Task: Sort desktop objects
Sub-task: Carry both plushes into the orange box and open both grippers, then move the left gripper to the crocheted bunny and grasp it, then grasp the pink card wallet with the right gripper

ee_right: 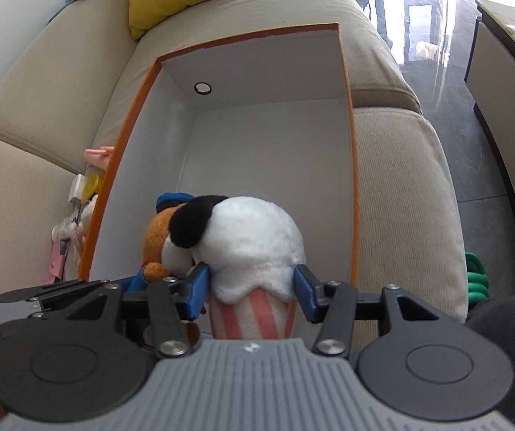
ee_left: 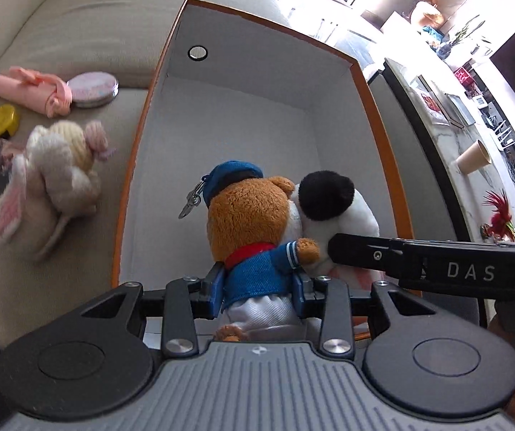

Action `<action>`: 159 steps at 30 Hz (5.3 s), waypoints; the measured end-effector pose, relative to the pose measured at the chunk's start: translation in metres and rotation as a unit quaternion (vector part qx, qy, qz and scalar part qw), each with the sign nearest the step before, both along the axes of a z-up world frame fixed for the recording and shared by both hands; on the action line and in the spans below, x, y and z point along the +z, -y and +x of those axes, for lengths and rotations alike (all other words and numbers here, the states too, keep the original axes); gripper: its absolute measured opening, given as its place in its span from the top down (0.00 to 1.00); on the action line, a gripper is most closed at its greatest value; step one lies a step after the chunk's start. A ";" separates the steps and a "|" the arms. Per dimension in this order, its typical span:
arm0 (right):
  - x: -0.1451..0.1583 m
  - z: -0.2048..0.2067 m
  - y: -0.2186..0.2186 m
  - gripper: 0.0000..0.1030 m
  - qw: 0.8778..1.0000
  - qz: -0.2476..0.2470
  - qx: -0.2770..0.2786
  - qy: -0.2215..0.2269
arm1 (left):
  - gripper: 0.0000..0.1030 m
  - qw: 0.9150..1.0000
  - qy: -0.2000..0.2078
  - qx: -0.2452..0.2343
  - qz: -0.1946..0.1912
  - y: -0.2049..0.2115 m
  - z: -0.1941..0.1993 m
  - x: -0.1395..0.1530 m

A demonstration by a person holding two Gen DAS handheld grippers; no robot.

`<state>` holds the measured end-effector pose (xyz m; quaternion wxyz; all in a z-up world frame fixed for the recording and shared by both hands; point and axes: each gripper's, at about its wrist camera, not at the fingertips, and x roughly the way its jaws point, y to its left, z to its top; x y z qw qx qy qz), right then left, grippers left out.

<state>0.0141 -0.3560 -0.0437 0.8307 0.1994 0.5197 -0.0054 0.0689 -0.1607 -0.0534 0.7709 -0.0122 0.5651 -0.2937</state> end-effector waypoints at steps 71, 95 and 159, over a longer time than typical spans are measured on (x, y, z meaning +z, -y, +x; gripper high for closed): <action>0.007 -0.042 0.002 0.74 0.990 -0.115 0.075 -0.014 | 0.42 0.996 -0.005 -0.090 0.017 0.033 -0.055 -0.006; 0.050 0.074 -0.138 0.51 0.956 -0.122 0.230 0.135 | 0.34 0.987 0.134 -0.030 0.086 -0.110 0.052 0.022; -0.037 0.148 -0.314 0.77 0.947 -0.002 0.320 -0.011 | 0.45 0.992 -0.026 0.103 0.070 -0.279 0.072 -0.010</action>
